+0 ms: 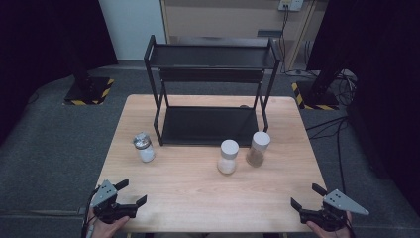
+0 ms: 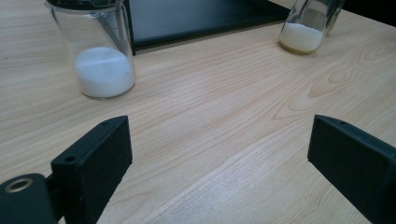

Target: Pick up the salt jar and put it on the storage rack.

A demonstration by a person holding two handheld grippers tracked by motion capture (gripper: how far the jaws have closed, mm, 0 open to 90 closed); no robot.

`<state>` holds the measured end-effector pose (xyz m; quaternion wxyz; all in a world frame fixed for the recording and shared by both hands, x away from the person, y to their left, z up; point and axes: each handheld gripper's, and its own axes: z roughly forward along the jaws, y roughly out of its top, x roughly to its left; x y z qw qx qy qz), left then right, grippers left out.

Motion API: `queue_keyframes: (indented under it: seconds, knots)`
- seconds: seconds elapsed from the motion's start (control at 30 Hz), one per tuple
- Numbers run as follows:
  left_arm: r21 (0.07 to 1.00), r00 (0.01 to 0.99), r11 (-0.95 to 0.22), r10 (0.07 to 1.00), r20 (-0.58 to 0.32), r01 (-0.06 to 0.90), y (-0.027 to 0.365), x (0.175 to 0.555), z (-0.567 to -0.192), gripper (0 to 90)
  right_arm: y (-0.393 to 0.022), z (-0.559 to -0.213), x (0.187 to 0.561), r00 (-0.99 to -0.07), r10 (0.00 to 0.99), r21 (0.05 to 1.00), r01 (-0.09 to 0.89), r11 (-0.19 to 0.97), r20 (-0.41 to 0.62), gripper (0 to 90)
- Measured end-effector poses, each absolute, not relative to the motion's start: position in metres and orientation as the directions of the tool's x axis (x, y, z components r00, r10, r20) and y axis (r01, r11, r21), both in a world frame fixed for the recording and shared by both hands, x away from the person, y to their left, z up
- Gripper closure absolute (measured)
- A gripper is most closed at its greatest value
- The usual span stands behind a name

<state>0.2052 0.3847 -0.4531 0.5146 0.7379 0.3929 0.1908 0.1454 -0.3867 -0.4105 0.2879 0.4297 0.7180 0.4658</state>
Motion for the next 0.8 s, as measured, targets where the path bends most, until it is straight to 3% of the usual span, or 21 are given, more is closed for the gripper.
queue_keyframes:
  seconds: [0.8]
  knots:
    - [0.907, 0.621, -0.173, 0.775, -0.115, 0.385, 0.3841, 0.2043, -0.4522, 3.7, -0.3863, -0.4091, 0.1489, -0.489, 0.872, 0.908, 0.360, 0.213, -0.011, 3.7]
